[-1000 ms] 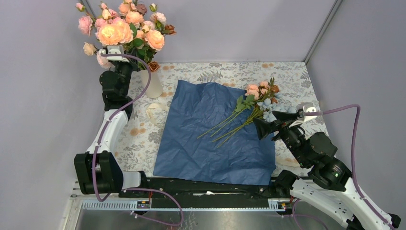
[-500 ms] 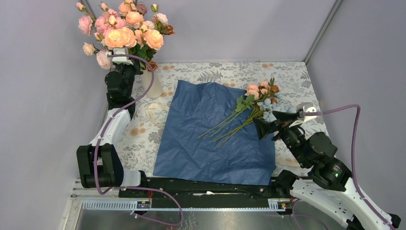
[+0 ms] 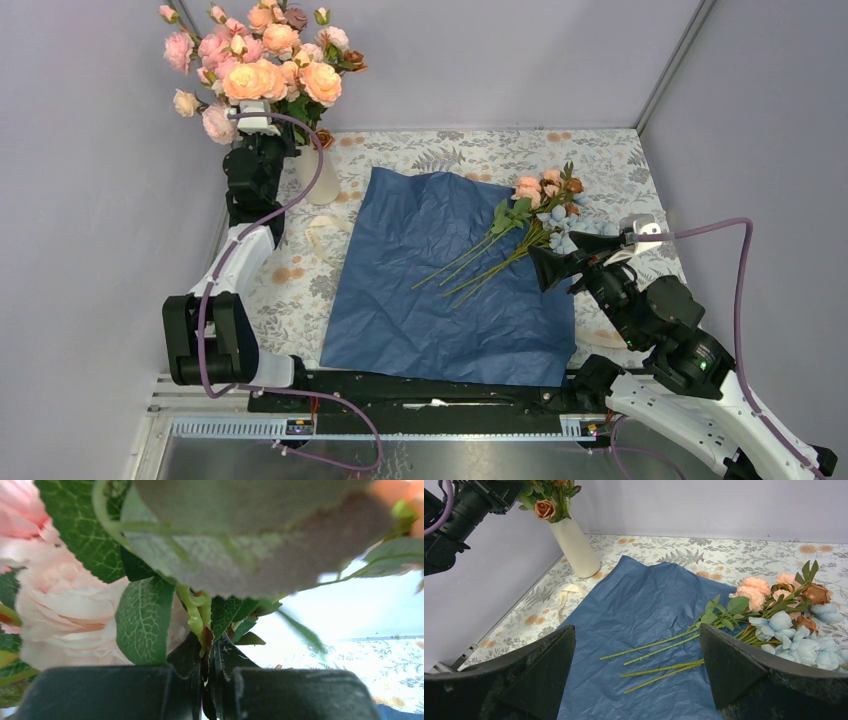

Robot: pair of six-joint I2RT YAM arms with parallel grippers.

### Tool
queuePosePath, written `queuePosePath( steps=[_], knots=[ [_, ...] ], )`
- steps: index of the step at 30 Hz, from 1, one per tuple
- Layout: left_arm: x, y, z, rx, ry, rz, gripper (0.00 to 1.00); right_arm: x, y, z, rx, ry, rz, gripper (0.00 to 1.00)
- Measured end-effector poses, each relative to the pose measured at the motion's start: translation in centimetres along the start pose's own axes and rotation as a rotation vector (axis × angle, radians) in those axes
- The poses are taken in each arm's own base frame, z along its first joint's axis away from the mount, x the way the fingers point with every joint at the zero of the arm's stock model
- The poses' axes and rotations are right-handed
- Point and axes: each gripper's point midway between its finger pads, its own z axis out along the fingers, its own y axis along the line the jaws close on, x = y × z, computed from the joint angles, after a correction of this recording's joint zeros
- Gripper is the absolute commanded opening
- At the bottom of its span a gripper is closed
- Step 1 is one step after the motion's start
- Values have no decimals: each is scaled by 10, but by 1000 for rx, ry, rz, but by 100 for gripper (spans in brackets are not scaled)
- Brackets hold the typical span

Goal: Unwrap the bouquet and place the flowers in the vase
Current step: Insert the fake flower into the vase.

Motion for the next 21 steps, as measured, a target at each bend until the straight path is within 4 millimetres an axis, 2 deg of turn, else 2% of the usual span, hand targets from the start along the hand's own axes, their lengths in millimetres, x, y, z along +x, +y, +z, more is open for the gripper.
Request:
queuePosePath(
  steps=[7, 11, 14, 21],
  knots=[
    [25, 3, 4, -5, 56, 0, 1, 0, 0, -1, -1, -2, 3, 100],
    [27, 4, 3, -8, 61, 0, 8, 1, 0, -1, -1, -3, 9, 100],
    [29, 4, 3, -9, 67, -1, 16, 1, -1, -2, -1, -3, 11, 100],
    [48, 4, -4, -13, 134, -15, 24, 3, -1, -1, 0, 1, 12, 100]
  ],
)
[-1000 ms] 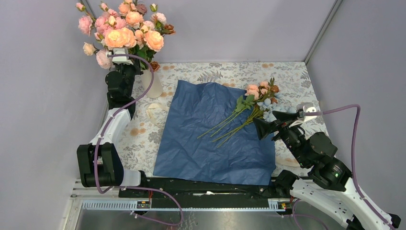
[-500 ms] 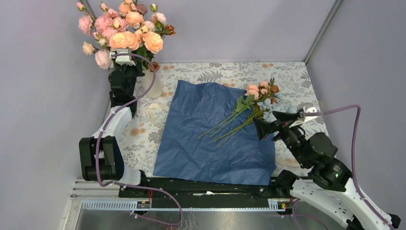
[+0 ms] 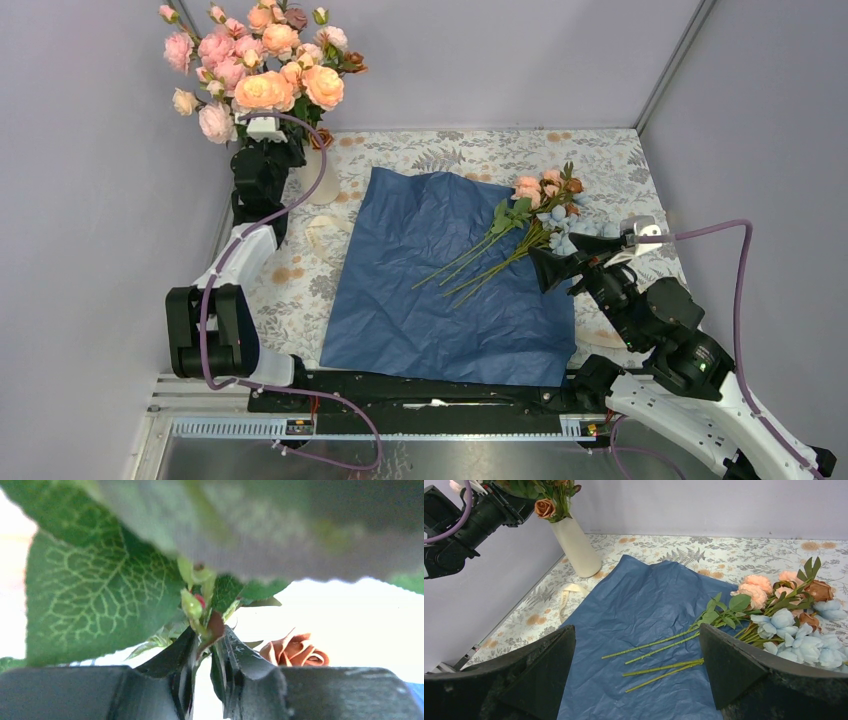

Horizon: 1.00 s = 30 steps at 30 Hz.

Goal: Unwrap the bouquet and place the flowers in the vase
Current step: Insert the fake flower into the vase.

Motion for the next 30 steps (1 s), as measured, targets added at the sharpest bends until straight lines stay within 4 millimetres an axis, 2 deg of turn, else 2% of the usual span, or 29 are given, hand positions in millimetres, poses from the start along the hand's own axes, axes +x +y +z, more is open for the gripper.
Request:
queuePosePath(
  steps=[4, 7, 11, 18, 19, 26, 30],
  knots=[
    [7, 0, -4, -2, 28, -4, 35, -1, 0, -1, -1, -4, 2, 100],
    [7, -1, -7, -2, 36, -4, 53, -1, 0, -1, -2, -7, 7, 100],
    [4, -2, -14, -1, 39, -1, 67, 2, -1, -2, -1, -4, 10, 100],
    [0, -5, -36, -10, 71, -12, 88, 7, -3, -2, 5, 14, 4, 100],
    [-1, -5, -39, -14, 77, -13, 94, 8, -3, -2, 6, 18, 3, 100],
    [-9, -16, -85, -21, 115, -38, 99, 15, -3, 1, 14, 48, -2, 100],
    [-22, -26, -109, -14, 120, -69, 99, 22, -3, 4, 28, 73, 8, 100]
  ],
)
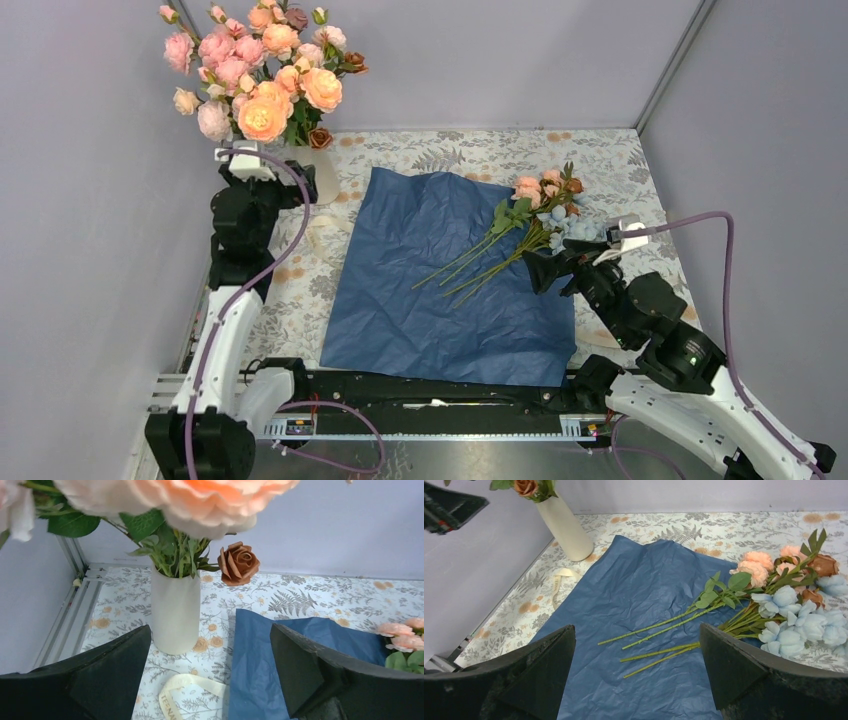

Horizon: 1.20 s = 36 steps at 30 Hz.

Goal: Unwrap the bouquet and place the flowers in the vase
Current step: Insert the fake flower into the vase.

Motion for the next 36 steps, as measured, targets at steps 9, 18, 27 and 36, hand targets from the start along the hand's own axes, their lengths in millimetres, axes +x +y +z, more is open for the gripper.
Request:
queuePosePath(
  steps=[9, 18, 27, 36],
  knots=[
    [16, -5, -43, -18, 111, -90, 99, 21, -30, 9, 229, 54, 125, 100],
    [51, -14, -55, 28, 260, -114, 99, 66, -42, 31, 413, 175, 274, 91],
    [59, -16, -59, 35, 293, -118, 99, 134, -88, 69, 658, 338, 450, 77],
    [59, -23, -64, 50, 296, -90, 99, 185, -114, 96, 776, 431, 489, 57]
  ],
)
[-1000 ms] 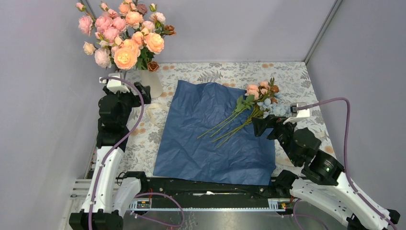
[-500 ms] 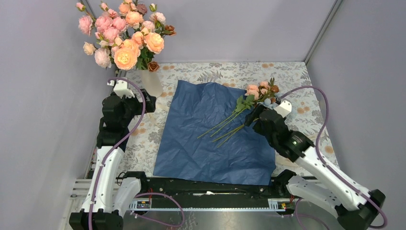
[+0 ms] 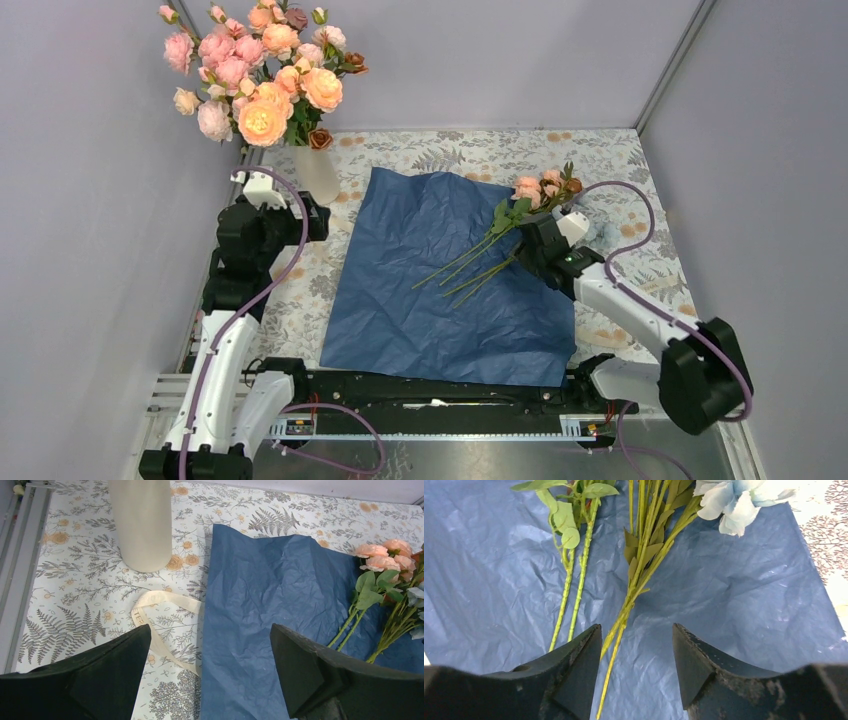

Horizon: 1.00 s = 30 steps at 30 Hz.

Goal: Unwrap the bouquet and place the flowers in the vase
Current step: Insert the fake flower into the vase.

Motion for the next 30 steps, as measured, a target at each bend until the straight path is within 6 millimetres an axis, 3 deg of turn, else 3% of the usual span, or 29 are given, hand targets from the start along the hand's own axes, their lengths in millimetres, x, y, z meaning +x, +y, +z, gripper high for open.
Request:
queuePosePath(
  steps=[7, 16, 30],
  knots=[
    [2, -3, 0, 5, 7, 14, 99, 11, -7, 33, 74, 22, 20, 43],
    [2, -4, 0, 4, 7, 17, 99, 17, -15, 56, 125, 26, 47, 32],
    [3, -3, 1, 3, 8, 20, 99, 12, -12, 71, 119, 3, 91, 31]
  ],
)
